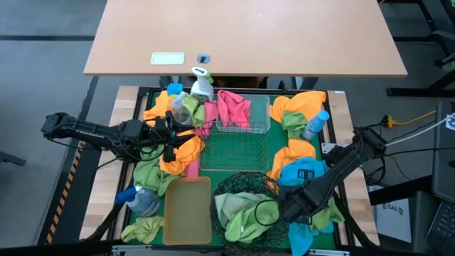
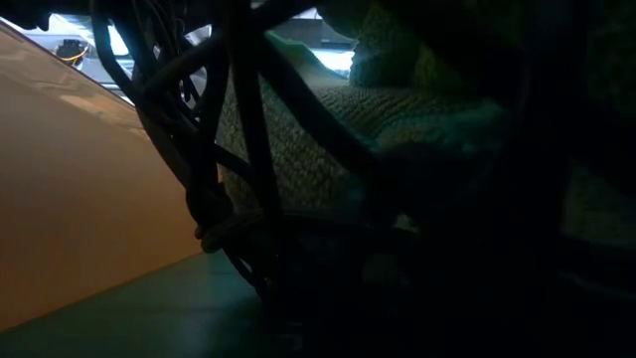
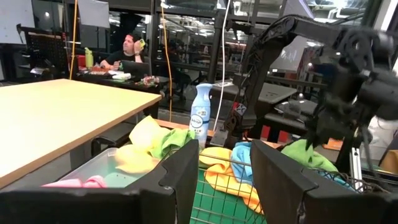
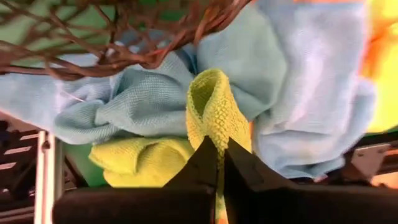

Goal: Sort microfiber towel by color & place in baskets
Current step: Put the green microfiber towel into the black wire basket, then put the orange microfiber towel into the gold wire basket

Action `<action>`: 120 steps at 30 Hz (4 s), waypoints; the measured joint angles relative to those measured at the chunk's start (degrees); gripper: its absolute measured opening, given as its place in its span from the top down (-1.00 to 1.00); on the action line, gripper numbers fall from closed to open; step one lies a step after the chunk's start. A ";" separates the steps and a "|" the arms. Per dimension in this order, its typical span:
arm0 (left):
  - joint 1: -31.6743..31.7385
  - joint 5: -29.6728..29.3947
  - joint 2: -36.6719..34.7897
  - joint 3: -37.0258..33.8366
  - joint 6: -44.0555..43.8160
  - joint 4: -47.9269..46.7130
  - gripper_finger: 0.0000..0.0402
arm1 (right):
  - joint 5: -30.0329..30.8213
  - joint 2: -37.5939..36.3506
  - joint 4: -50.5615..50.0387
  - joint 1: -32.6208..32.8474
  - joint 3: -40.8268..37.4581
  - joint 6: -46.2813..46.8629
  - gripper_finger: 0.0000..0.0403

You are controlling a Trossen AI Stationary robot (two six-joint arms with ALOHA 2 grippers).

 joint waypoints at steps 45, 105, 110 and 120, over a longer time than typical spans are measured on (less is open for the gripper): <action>0.00 -0.17 -0.01 0.00 0.02 -0.44 0.30 | 18.25 -5.59 28.33 -4.83 46.69 -38.10 0.98; -0.04 -1.27 -0.01 0.00 -1.51 -0.53 0.30 | 5.75 27.47 0.17 -5.25 47.52 -27.23 0.14; -0.04 -3.51 -0.11 0.00 -1.66 -1.10 0.30 | 4.24 27.48 0.19 -5.20 47.52 -27.14 0.14; 2.10 -3.03 -5.62 0.28 -7.46 -24.27 0.30 | 4.23 27.50 0.21 -5.20 47.52 -27.16 0.15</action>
